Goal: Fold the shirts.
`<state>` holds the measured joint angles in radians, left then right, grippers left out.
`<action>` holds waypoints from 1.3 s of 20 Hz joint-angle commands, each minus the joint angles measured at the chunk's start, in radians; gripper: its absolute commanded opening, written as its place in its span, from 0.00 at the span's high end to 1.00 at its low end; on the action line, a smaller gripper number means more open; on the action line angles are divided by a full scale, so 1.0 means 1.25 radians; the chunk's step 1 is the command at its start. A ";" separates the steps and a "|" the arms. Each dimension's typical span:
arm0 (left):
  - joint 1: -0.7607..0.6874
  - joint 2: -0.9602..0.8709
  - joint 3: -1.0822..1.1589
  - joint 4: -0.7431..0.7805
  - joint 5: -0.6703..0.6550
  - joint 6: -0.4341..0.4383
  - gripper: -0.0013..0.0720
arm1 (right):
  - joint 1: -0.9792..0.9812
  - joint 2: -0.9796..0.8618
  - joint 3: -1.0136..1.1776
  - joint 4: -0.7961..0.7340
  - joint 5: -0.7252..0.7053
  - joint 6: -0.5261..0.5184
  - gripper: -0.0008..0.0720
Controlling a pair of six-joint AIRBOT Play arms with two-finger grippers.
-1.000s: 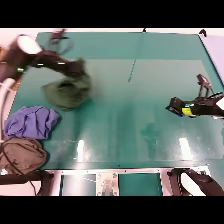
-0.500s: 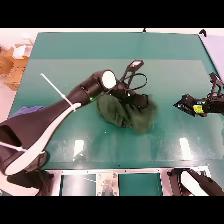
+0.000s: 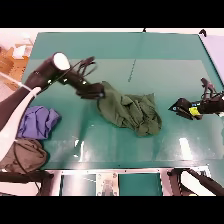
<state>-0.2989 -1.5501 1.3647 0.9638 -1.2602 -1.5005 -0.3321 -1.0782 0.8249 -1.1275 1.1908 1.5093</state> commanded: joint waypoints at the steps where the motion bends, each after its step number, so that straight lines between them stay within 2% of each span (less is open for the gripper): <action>1: 0.063 0.026 -0.195 -0.027 0.106 0.013 0.13 | 0.000 -0.110 0.001 0.037 0.005 -0.079 0.31; 4: 0.057 -0.023 -0.268 -0.252 0.275 0.150 0.13 | 0.000 -0.207 0.002 0.154 -0.004 -0.207 0.31; 6: 0.057 -0.069 -0.257 -0.413 0.319 0.251 0.13 | 0.000 -0.255 0.004 0.210 -0.025 -0.250 0.31; 7: 0.057 -0.091 -0.245 -0.459 0.319 0.276 0.13 | 0.001 -0.279 0.006 0.229 -0.023 -0.267 0.31; 8: 0.057 -0.103 -0.235 -0.469 0.324 0.282 0.20 | 0.005 -0.301 0.009 0.249 -0.020 -0.287 0.31; 9: 0.057 -0.107 -0.231 -0.466 0.336 0.288 0.36 | 0.015 -0.316 0.010 0.264 -0.021 -0.302 0.32; 10: 0.057 -0.106 -0.231 -0.467 0.344 0.289 0.52 | 0.028 -0.329 0.013 0.273 -0.021 -0.320 0.49; 12: 0.057 -0.106 -0.231 -0.467 0.344 0.304 0.95 | 0.056 -0.344 0.026 0.274 -0.022 -0.332 0.72; 13: 0.057 -0.106 -0.231 -0.467 0.345 0.306 0.95 | 0.064 -0.345 0.037 0.274 -0.023 -0.335 0.97; 16: 0.059 -0.102 -0.186 -0.459 0.322 0.307 0.95 | 0.066 -0.344 0.118 0.274 -0.016 -0.337 0.97; 18: 0.069 -0.077 -0.106 -0.438 0.270 0.306 0.95 | 0.063 -0.336 0.220 0.277 0.041 -0.328 0.97; 21: 0.083 0.032 0.051 -0.279 0.229 0.238 0.95 | 0.063 -0.286 0.425 0.294 0.123 -0.288 0.97; 23: 0.083 0.127 0.170 -0.148 0.197 0.178 0.95 | 0.064 -0.234 0.571 0.310 0.132 -0.257 0.97; 26: 0.083 0.259 0.332 -0.048 0.122 0.126 0.95 | 0.064 -0.151 0.796 0.325 0.130 -0.205 0.97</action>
<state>-0.1982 -1.3655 1.6001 0.7319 -1.0245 -1.2575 -0.2527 -1.3468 1.5833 -0.7410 1.3365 1.1889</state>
